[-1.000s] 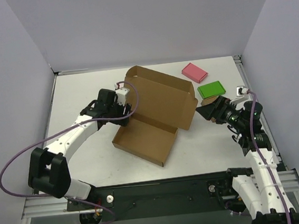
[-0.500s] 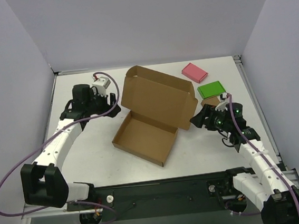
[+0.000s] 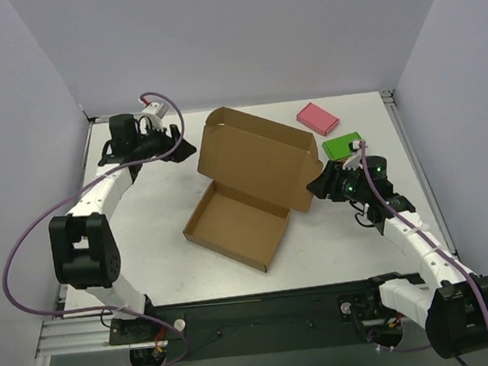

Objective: Fold the paper box

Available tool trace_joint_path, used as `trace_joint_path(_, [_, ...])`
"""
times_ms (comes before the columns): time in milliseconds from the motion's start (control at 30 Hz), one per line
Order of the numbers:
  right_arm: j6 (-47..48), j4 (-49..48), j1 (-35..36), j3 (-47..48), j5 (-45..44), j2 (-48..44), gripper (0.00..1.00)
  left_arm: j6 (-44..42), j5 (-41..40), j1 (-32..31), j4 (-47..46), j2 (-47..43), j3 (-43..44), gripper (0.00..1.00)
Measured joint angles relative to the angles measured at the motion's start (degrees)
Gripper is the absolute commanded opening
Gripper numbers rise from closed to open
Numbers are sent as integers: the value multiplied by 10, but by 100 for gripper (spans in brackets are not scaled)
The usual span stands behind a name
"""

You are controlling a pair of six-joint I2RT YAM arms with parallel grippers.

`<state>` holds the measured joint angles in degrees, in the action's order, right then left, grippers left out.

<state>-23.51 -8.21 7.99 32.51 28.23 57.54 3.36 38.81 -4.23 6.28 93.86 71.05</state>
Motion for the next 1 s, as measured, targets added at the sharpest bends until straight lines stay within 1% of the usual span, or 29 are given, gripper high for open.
trace_joint_path(167, [6, -4, 0, 18, 0, 18, 43, 0, 31, -2, -39, 77, 48, 77])
trace_joint_path(300, [9, -2, 1, 26, 0, 23, 40, -3, 37, -13, -36, 133, 97, 77])
trace_joint_path(367, [11, -1, 3, 30, 0, 24, 39, -9, 37, -26, -30, 157, 123, 75])
trace_joint_path(400, [12, -1, 3, 33, 0, 26, 38, -11, 37, -35, -28, 165, 132, 72])
trace_joint_path(433, [12, 0, 3, 35, 0, 28, 37, -12, 38, -43, -26, 171, 140, 65])
trace_joint_path(467, [13, -1, 3, 38, 1, 30, 36, -15, 38, -52, -21, 177, 148, 61])
trace_joint_path(533, [13, 0, 3, 42, 1, 35, 34, -24, 39, -68, -15, 186, 161, 51])
trace_joint_path(567, [13, 0, 3, 43, 1, 36, 33, -26, 40, -74, -14, 188, 164, 43])
trace_joint_path(633, [13, 0, 3, 43, 1, 39, 29, -32, 41, -82, -12, 189, 165, 36])
trace_joint_path(667, [14, 0, 3, 43, 1, 40, 27, -35, 43, -83, -12, 189, 165, 29])
trace_joint_path(767, [13, 0, 3, 44, 1, 43, 21, -39, 46, -83, -12, 189, 165, 16])
trace_joint_path(800, [13, 0, 4, 44, 1, 43, 15, -38, 46, -83, -11, 189, 165, 8])
trace_joint_path(867, [13, -1, 4, 45, 2, 43, 10, -40, 47, -87, -11, 189, 165, 3])
trace_joint_path(900, [13, -1, 4, 47, 2, 43, 5, -42, 43, -89, -11, 189, 165, 0])
trace_joint_path(1000, [11, -1, 13, 53, -4, 43, 0, -49, 16, -103, -10, 184, 163, 0])
